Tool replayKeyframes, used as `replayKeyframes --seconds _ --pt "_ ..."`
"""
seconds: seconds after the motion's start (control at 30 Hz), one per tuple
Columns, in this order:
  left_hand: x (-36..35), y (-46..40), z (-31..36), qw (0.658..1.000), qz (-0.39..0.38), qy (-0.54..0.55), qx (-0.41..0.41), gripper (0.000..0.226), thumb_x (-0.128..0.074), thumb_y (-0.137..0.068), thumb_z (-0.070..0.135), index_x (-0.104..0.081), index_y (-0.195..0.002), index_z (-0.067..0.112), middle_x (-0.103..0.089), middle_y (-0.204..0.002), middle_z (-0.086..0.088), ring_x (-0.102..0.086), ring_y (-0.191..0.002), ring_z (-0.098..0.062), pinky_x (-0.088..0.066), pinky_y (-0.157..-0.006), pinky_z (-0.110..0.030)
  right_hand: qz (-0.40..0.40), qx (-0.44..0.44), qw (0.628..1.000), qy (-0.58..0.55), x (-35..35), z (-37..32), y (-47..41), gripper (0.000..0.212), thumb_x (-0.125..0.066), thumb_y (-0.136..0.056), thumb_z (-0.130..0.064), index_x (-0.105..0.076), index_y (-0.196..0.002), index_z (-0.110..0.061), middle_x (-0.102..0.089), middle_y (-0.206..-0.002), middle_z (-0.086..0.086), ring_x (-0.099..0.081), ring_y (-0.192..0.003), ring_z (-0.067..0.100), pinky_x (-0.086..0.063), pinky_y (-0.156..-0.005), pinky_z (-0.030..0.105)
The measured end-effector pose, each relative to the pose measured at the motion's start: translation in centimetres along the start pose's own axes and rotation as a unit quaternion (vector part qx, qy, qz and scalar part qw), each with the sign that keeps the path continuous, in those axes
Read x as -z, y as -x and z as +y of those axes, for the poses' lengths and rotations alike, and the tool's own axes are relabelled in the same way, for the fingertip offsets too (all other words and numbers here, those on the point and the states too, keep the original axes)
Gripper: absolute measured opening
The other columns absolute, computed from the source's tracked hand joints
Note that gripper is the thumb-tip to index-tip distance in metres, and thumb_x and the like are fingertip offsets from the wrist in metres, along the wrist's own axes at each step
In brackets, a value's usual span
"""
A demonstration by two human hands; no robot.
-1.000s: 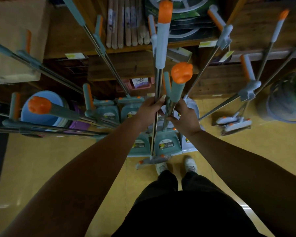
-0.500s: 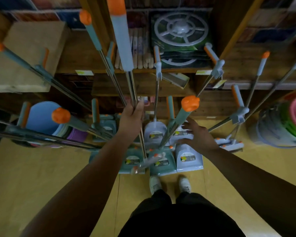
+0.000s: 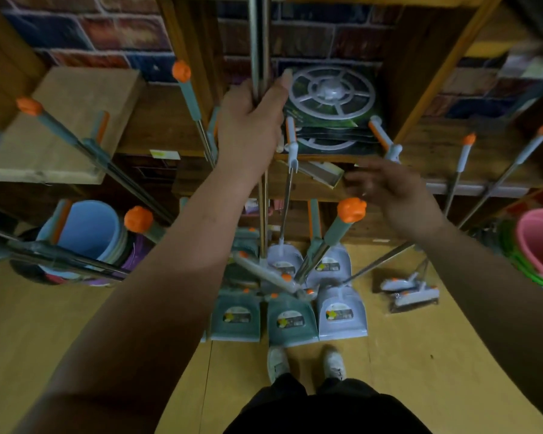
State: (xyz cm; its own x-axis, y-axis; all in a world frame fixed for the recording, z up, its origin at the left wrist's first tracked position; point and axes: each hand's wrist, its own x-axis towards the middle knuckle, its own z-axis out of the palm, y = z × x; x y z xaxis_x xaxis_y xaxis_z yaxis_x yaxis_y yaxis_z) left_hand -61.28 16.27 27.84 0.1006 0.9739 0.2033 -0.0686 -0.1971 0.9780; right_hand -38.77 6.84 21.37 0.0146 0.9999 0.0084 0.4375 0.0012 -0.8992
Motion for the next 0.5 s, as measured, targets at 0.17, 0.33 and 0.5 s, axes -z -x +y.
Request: replayKeyframes --seconds 0.17,0.33,0.5 --pt "-0.9 -2.0 2.7 0.998 -0.022 -0.006 -0.058 0.033 -0.061 -0.091 0.033 -0.049 -0.06 0.029 -0.033 -0.045 0.006 -0.031 -0.037 -0.014 -0.024 -0.048 -0.028 0.048 0.118 0.988 -0.09 2.3 -9.3 -4.9 0.031 -0.035 -0.103 -0.027 -0.052 -0.126 -0.015 -0.066 -0.117 0.006 -0.069 -0.09 0.02 -0.057 -0.078 0.033" --pt "-2.7 -4.0 5.1 0.993 -0.056 -0.045 -0.096 0.029 -0.056 -0.093 0.02 -0.046 -0.065 0.019 -0.034 -0.047 0.001 -0.032 -0.041 -0.018 -0.028 -0.049 -0.036 0.012 0.274 0.961 -0.049 3.3 -17.0 -8.9 0.018 -0.041 -0.1 -0.031 -0.056 -0.109 -0.025 -0.065 -0.108 0.011 -0.064 -0.095 0.008 -0.052 -0.08 0.032" --pt "-3.3 -5.3 0.1 0.964 -0.151 -0.217 -0.034 0.023 -0.054 -0.09 0.024 -0.046 -0.068 0.025 -0.047 -0.059 -0.003 -0.048 -0.057 -0.019 -0.037 -0.059 -0.036 0.053 0.224 0.965 0.125 1.5 -18.4 -12.7 0.025 -0.06 -0.091 -0.035 -0.065 -0.094 -0.011 -0.066 -0.085 0.004 -0.06 -0.076 0.001 -0.046 -0.073 0.015"
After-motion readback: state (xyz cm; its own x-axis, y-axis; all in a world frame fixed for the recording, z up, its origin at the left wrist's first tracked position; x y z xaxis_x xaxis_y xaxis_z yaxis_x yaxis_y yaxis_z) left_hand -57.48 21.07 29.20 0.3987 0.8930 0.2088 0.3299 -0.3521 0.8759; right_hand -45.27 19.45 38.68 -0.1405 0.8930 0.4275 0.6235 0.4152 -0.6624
